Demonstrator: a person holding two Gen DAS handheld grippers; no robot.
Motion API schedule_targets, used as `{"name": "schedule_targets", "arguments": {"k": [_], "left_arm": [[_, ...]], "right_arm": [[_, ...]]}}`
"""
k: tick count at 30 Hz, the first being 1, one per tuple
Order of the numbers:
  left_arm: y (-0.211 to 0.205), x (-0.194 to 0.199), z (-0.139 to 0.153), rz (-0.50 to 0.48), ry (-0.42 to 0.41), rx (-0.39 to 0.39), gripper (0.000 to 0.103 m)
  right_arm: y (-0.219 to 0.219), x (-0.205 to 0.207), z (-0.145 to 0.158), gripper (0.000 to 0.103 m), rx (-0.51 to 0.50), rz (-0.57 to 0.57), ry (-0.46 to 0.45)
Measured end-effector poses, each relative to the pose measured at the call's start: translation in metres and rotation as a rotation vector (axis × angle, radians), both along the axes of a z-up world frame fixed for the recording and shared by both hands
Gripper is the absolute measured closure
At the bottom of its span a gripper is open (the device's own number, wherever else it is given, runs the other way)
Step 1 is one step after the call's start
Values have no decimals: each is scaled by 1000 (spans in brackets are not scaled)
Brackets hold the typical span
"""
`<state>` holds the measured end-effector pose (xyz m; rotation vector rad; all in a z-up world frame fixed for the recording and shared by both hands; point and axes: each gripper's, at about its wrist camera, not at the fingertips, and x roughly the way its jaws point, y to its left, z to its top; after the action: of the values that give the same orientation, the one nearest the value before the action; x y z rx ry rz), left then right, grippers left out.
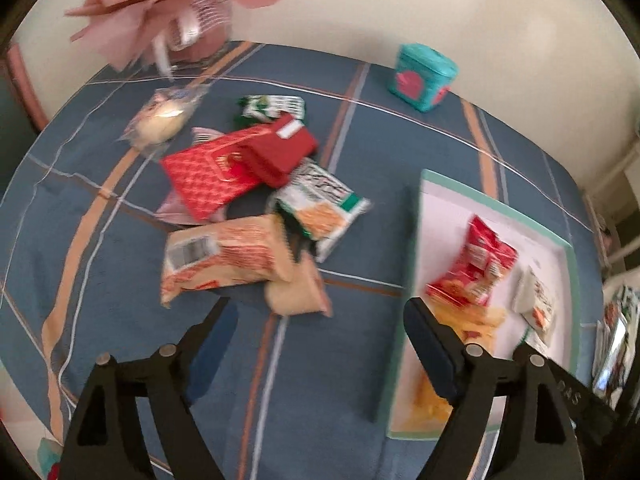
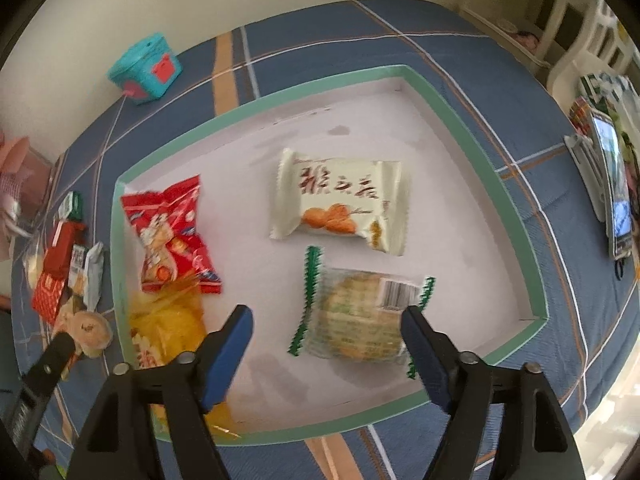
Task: Organize snacks
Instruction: 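Open the right tool to drop the cookie pack while the left tool releases the bread bag in the tray, then move both tools back from the tray toward the remaining snacks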
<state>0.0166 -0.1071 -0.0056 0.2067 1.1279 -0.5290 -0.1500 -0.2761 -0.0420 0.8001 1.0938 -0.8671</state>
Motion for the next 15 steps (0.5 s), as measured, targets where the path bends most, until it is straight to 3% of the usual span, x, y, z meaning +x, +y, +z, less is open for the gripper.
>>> {"name": "schedule_targets", "arguments": {"k": [3, 5, 8, 15], "left_arm": [[6, 6, -1, 32, -14, 14, 17], [10, 9, -2, 54, -24, 24, 9], [14, 12, -3, 69, -32, 24, 7], [20, 18, 0, 81, -70, 19, 1]], "right_arm": [[8, 11, 2, 16, -13, 43, 4], [16, 19, 4, 13, -26, 77, 8], [25, 28, 4, 0, -36, 118, 12], [39, 40, 14, 0, -61, 161, -25]]}}
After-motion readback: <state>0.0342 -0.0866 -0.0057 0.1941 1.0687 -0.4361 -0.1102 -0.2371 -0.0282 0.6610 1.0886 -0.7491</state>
